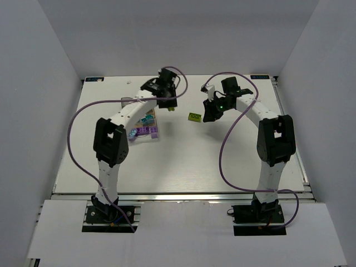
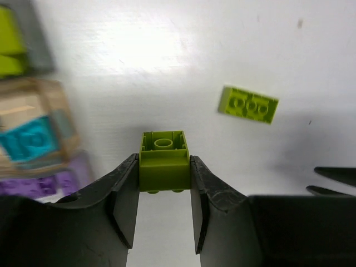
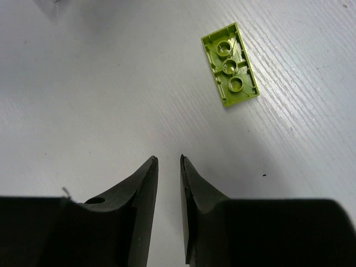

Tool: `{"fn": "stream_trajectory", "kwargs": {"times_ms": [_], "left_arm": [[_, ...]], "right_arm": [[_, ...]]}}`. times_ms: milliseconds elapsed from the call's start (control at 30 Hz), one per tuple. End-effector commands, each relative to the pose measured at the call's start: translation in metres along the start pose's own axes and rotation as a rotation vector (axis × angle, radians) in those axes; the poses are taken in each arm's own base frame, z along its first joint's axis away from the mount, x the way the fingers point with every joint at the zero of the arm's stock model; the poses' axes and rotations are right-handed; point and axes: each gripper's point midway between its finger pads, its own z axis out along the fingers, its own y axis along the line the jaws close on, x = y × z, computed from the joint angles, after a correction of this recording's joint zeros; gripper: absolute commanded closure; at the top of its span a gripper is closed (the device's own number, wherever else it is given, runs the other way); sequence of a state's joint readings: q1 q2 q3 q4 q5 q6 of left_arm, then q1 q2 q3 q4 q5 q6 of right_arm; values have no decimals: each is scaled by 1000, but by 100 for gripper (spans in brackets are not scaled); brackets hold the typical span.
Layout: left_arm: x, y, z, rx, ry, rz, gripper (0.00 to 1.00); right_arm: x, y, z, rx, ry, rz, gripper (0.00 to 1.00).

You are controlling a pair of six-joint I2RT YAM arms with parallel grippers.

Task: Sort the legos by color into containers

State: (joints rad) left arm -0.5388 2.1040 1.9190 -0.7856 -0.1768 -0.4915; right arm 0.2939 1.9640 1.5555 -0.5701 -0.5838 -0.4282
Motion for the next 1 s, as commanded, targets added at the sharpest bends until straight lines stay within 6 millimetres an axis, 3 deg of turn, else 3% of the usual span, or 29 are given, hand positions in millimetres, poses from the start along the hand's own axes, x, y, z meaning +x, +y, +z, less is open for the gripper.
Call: {"fn": "stream_trajectory", "kwargs": {"times_ms": [0, 233, 433, 500, 567, 667, 833, 867, 967], "left_arm": [[-53, 45, -42, -28, -125, -110, 92], [-70, 124, -25, -150, -125, -215, 92], [-73, 155, 0, -211, -108, -240, 91], [-76, 160, 3, -221, -112, -240, 87], [-76, 164, 11, -235, -102, -239, 79], [-71, 170, 20, -254, -78, -235, 59], [-79, 174, 18, -255, -95, -245, 39], [-81, 174, 16, -252, -102, -247, 31], [-86, 174, 8, -244, -117, -254, 23]], "right_arm": [[-19, 8, -14, -6, -64, -30, 72], [-23, 6, -13, -3, -71, -32, 71], [-23, 6, -14, 1, -66, -40, 67], [-22, 6, -14, 0, -63, -45, 63], [-24, 5, -14, 2, -64, -48, 60], [-23, 3, -12, 1, -54, -51, 56], [-26, -2, -6, 2, -32, -53, 53], [-27, -1, -5, 4, -27, -59, 52], [-31, 0, 0, 6, -15, -89, 46]]}}
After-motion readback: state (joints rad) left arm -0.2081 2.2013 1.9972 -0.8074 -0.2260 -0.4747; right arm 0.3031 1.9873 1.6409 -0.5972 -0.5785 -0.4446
